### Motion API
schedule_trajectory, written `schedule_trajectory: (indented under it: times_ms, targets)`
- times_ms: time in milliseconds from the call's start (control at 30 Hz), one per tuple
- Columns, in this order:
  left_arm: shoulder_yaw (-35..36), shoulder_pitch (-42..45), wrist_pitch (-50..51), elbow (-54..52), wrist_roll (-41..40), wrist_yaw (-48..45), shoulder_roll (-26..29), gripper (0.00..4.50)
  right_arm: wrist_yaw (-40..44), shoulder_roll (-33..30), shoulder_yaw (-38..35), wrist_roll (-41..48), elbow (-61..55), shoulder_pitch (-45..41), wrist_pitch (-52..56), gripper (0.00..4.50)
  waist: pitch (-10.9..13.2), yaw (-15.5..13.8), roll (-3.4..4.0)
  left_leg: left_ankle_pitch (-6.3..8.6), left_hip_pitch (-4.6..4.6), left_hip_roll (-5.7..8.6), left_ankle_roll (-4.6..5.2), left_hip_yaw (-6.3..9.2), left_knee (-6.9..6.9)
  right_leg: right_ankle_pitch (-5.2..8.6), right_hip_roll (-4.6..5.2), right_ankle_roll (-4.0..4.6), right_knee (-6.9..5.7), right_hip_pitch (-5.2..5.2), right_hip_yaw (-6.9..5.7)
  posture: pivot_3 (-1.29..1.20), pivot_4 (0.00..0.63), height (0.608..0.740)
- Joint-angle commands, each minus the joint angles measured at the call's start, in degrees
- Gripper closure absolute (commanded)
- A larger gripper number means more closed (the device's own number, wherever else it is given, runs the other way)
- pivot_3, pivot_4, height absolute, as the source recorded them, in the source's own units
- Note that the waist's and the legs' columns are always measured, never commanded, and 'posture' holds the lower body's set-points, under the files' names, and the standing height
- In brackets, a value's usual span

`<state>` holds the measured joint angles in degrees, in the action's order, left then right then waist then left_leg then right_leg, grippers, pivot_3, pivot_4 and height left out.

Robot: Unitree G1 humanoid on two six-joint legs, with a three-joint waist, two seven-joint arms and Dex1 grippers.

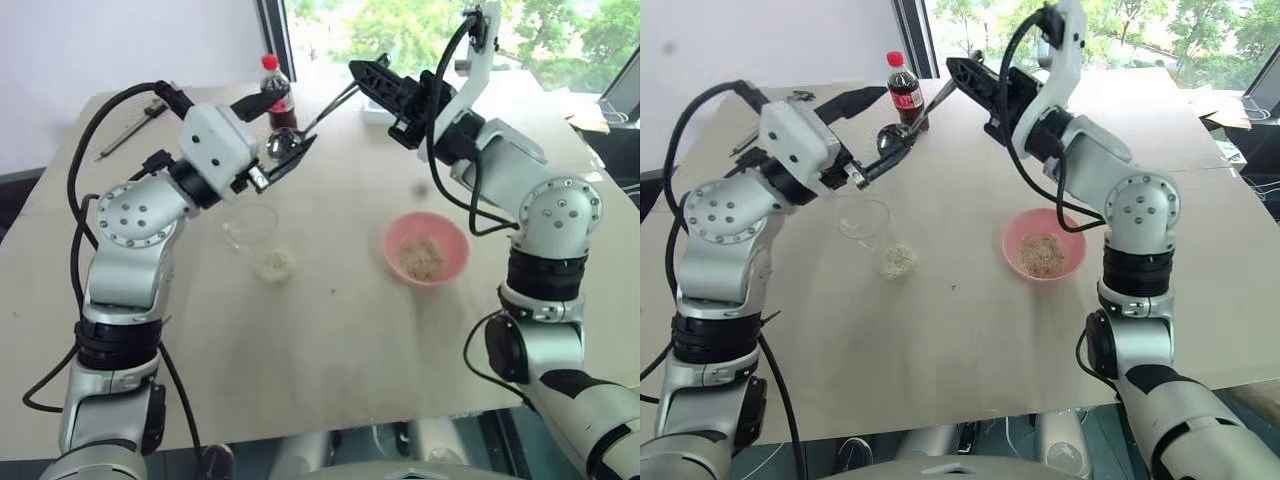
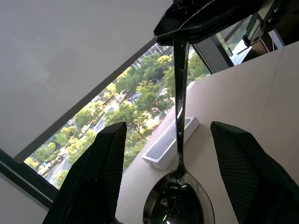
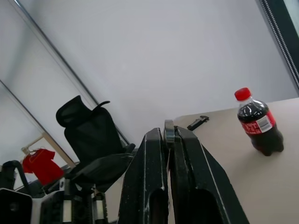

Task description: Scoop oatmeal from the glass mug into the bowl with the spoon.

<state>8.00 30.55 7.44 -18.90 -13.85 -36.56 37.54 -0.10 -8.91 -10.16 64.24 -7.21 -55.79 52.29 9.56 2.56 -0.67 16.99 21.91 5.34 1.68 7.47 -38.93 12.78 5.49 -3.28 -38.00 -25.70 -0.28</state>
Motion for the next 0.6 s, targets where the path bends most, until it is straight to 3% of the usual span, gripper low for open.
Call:
schedule_trajectory:
  times_ms: [33,133,300,467,600]
  targets:
    - [9.61,-2.72,4.09,-4.69,-5.44,5.32,-1.21,1.79,-0.48,-0.73,-3.04,0.15,0.39,-2.26,-1.88,4.5,0.0,0.04,0.01,0.0,0.0,-0.01,0.0,0.0,0.0,0.0,0.0,0.0,0.0,0.0,0.0,0.0,0.15,0.74]
    - [15.72,-9.72,6.86,-6.1,-8.28,4.88,-0.37,1.79,-0.69,-1.17,-4.26,0.07,1.28,-2.37,-2.16,4.5,-0.06,0.15,0.1,0.0,-0.03,-0.04,0.0,-0.03,0.01,-0.01,-0.05,0.01,-0.01,-0.01,0.04,0.0,0.15,0.74]
    - [23.66,-26.57,9.17,-10.4,-13.42,4.47,-3.72,1.79,-0.27,-3.54,-6.6,-0.02,2.62,-2.33,-2.34,4.5,-0.05,-0.11,0.12,0.01,-0.05,-0.07,0.01,-0.18,0.04,-0.05,-0.1,0.02,0.02,-0.02,0.2,0.0,0.15,0.74]
    - [21.49,-36.23,6.82,-10.17,-12.78,3.4,-7.2,1.79,-0.19,-5.15,-8.07,0.52,2.79,-1.94,-1.69,4.5,-0.05,-0.8,0.12,0.0,-0.04,-0.08,0.01,-0.11,-0.01,-0.11,-0.1,0.07,0.04,0.03,0.22,0.0,0.15,0.74]
    - [17.48,-36.97,2.27,-4.44,-9.25,1.97,-8.23,1.79,-1.24,-6.15,-8.67,1.36,2.01,-1.32,-0.48,4.5,-0.05,-1.14,0.14,0.0,-0.06,-0.11,0.0,-0.13,-0.01,-0.3,-0.15,0.16,0.04,0.04,0.26,0.0,0.15,0.74]
